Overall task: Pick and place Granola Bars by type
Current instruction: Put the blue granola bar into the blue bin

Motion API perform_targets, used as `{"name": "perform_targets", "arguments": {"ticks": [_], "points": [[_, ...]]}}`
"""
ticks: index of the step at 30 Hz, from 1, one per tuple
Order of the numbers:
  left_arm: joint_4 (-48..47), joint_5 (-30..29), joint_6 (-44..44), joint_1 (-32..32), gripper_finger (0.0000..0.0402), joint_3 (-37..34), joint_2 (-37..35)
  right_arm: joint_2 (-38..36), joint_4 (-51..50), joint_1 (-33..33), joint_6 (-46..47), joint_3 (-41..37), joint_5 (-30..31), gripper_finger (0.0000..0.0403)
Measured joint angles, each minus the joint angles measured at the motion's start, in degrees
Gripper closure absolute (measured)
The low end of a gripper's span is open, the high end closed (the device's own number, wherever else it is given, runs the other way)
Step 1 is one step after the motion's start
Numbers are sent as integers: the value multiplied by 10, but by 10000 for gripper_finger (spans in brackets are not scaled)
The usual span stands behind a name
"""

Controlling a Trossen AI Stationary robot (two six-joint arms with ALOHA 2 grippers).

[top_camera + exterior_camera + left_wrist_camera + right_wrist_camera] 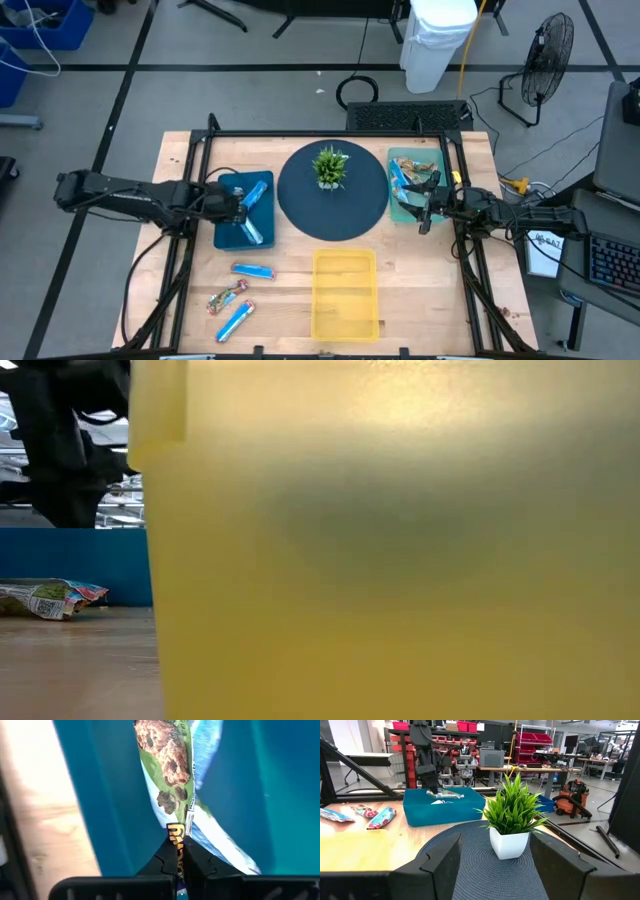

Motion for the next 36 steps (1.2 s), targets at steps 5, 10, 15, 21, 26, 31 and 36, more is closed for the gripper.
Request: {"name": "perform_targets", "arguments": {"ticks": [5, 10, 15, 21, 26, 31, 36], "points": [[-19, 4, 15, 39, 392, 0, 28, 0, 0, 0, 0, 0, 0, 177], [-20, 4, 33, 57, 392, 0, 60, 0, 0, 0, 0, 0, 0, 177], [-19, 9, 43, 66, 390, 0, 80, 0, 0, 0, 0, 0, 0, 177], [-19, 9, 45, 66, 378, 0, 85, 0, 0, 0, 0, 0, 0, 177], [-19, 9, 45, 66, 375, 0, 85, 0, 0, 0, 0, 0, 0, 177], [-19, 9, 44, 66, 373, 0, 85, 0, 0, 0, 0, 0, 0, 177], [-19, 9, 48, 66, 372, 0, 85, 0, 0, 0, 0, 0, 0, 177]]}}
